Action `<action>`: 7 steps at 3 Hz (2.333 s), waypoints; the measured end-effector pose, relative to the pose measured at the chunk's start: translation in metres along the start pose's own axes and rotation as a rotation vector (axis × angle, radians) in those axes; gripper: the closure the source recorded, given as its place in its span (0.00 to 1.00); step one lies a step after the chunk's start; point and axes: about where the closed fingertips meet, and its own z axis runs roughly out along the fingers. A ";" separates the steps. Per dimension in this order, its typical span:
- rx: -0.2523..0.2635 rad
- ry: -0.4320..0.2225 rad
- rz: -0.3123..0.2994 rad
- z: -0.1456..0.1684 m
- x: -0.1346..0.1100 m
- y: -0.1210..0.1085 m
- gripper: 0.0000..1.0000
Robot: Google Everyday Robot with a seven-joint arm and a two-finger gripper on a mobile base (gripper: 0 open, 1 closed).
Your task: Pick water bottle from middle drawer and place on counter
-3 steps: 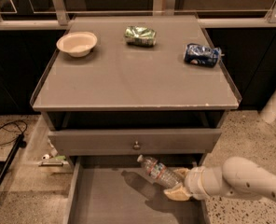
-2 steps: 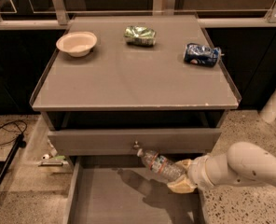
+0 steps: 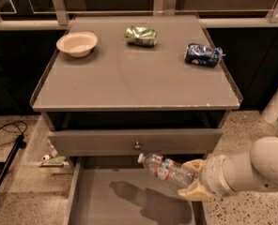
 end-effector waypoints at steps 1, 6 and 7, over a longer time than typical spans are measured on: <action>0.046 -0.004 -0.058 -0.044 -0.026 0.004 1.00; 0.153 -0.038 -0.393 -0.147 -0.177 -0.008 1.00; 0.145 -0.040 -0.458 -0.152 -0.227 -0.036 1.00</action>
Offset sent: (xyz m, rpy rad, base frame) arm -0.0063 -0.0040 0.0403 -0.0129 -0.0553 0.0132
